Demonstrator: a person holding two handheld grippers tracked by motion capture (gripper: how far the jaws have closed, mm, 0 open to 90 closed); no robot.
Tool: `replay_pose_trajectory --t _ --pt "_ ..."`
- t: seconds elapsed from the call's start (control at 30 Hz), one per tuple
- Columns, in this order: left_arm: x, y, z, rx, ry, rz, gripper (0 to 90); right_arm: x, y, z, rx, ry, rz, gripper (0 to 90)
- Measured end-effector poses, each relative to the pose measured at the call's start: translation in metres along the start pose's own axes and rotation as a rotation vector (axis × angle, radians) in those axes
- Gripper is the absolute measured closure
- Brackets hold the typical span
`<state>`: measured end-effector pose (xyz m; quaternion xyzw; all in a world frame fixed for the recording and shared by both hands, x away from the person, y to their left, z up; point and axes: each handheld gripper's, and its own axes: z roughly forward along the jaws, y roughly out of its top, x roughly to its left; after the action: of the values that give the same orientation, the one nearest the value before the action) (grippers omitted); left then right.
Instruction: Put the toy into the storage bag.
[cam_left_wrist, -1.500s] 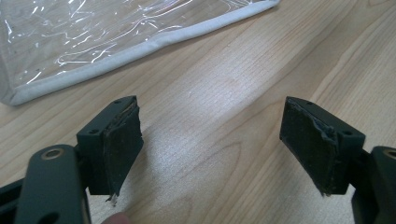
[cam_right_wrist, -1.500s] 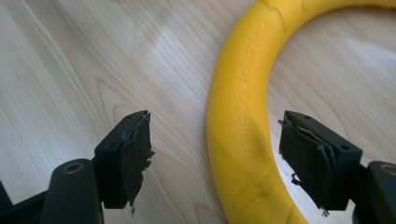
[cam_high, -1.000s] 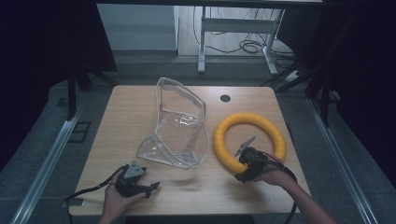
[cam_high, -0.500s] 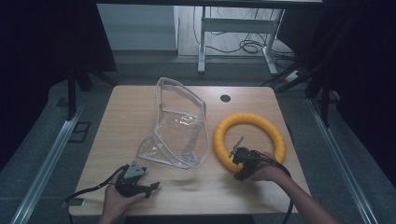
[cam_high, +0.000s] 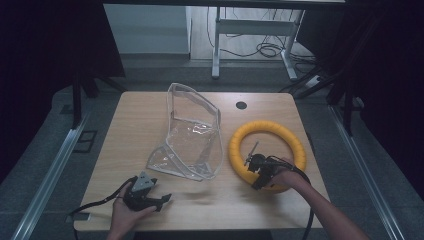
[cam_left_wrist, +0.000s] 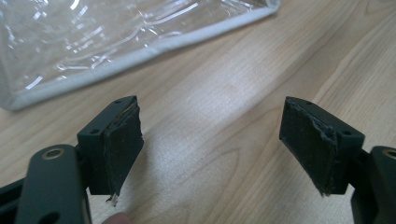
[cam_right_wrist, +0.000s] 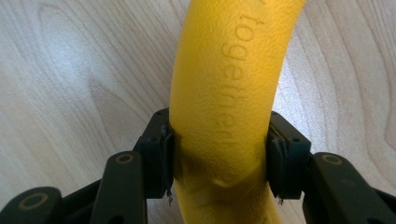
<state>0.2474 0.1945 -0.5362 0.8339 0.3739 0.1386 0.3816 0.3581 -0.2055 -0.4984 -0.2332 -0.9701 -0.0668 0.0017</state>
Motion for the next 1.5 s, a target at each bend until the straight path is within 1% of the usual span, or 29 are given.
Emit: replay_pose_trajectory --t 0.03,0.1,0.13,0.17,0.2,0.23,0.27,0.3,0.47,0.5,0.53,0.63,0.67,0.7,0.73,0.77,0.83,0.87,0.9,1.0,1.1,1.13,1.17,1.2,1.23,1.37,1.43,1.47,1.5 --pt "0.000 0.000 0.000 0.000 0.000 0.000 21.2 0.000 0.000 0.000 0.000 0.000 0.000 50.2" --pt "0.000 0.000 0.000 -0.003 0.006 0.002 21.2 -0.002 0.000 -0.004 -0.029 0.004 0.010 50.3" --pt "0.000 0.000 0.000 -0.007 0.007 0.001 21.2 -0.005 -0.001 -0.010 -0.079 0.017 0.021 50.4" --pt "0.000 0.000 0.000 -0.007 0.007 0.001 21.2 -0.005 -0.001 -0.010 -0.079 0.017 0.021 50.4" --pt "0.000 0.000 0.000 -0.011 0.007 -0.003 21.2 -0.007 -0.001 -0.018 -0.114 0.028 0.037 50.5" --pt "0.000 0.000 0.000 -0.011 0.008 -0.003 21.2 -0.007 -0.001 -0.018 -0.114 0.028 0.037 50.5" --pt "0.000 0.000 0.000 -0.011 0.009 -0.004 21.2 -0.009 0.000 -0.026 -0.141 0.039 0.056 50.6" --pt "0.000 0.000 -0.001 -0.013 0.008 -0.004 21.2 -0.009 0.000 -0.026 -0.141 0.039 0.056 50.6" --pt "0.000 0.000 -0.001 -0.014 0.009 -0.004 21.2 -0.016 0.000 -0.041 -0.203 0.072 0.084 50.8" --pt "0.001 0.000 -0.001 -0.009 0.009 0.002 21.2 -0.017 0.000 -0.044 -0.216 0.077 0.092 50.8" --pt "0.001 0.000 -0.001 -0.009 0.008 0.003 21.2 -0.019 0.000 -0.047 -0.229 0.076 0.089 50.9" --pt "0.001 0.000 -0.001 -0.006 0.008 0.005 21.2 -0.021 -0.001 -0.055 -0.274 0.089 0.109 50.9" --pt "0.001 0.000 -0.001 -0.007 0.007 0.005 21.3 -0.023 -0.002 -0.060 -0.298 0.096 0.117 50.9" --pt "0.001 0.000 -0.001 -0.007 0.007 0.005 21.2 -0.023 -0.002 -0.060 -0.298 0.096 0.117 50.9" --pt "0.001 0.000 -0.001 -0.008 0.008 0.004 21.2 -0.025 -0.004 -0.065 -0.320 0.096 0.127 51.0" --pt "0.001 0.000 -0.001 -0.008 0.009 0.004 21.2 -0.025 -0.004 -0.065 -0.320 0.096 0.127 51.0" --pt "0.001 0.000 -0.001 -0.010 0.009 0.003 21.2 -0.027 -0.005 -0.069 -0.344 0.100 0.141 51.0" --pt "0.000 0.000 -0.001 -0.013 0.008 -0.001 21.2 -0.028 -0.006 -0.070 -0.349 0.096 0.144 51.0" --pt "0.001 0.000 -0.001 -0.007 0.009 0.005 21.2 -0.029 -0.007 -0.072 -0.355 0.094 0.146 51.0" --pt "0.001 0.000 -0.001 -0.007 0.009 0.004 21.3 -0.031 -0.009 -0.079 -0.378 0.081 0.155 51.0" --pt "0.001 0.000 -0.001 -0.008 0.010 0.005 21.3 -0.031 -0.009 -0.083 -0.390 0.074 0.153 51.0" --pt "0.001 0.000 -0.001 -0.008 0.009 0.004 21.2 -0.031 -0.009 -0.089 -0.409 0.068 0.152 51.0" --pt "0.001 0.000 -0.001 -0.009 0.009 0.004 21.2 -0.031 -0.009 -0.089 -0.409 0.068 0.152 51.0" --pt "0.001 0.000 -0.001 -0.009 0.009 0.004 21.2 -0.030 -0.009 -0.094 -0.427 0.064 0.152 51.0" --pt "0.001 0.000 -0.001 -0.009 0.010 0.003 21.2 -0.030 -0.009 -0.094 -0.427 0.064 0.152 51.0" --pt "0.000 0.000 -0.001 -0.013 0.010 -0.001 21.2 -0.030 -0.010 -0.104 -0.474 0.066 0.155 51.0" --pt "0.001 0.000 -0.001 -0.008 0.010 0.005 21.2 -0.030 -0.010 -0.108 -0.499 0.068 0.158 51.0" --pt "0.001 0.000 -0.001 -0.007 0.010 0.005 21.2 -0.030 -0.011 -0.111 -0.519 0.069 0.162 51.0" --pt "0.001 0.000 -0.001 -0.007 0.010 0.005 21.2 -0.030 -0.011 -0.111 -0.519 0.069 0.162 51.0"
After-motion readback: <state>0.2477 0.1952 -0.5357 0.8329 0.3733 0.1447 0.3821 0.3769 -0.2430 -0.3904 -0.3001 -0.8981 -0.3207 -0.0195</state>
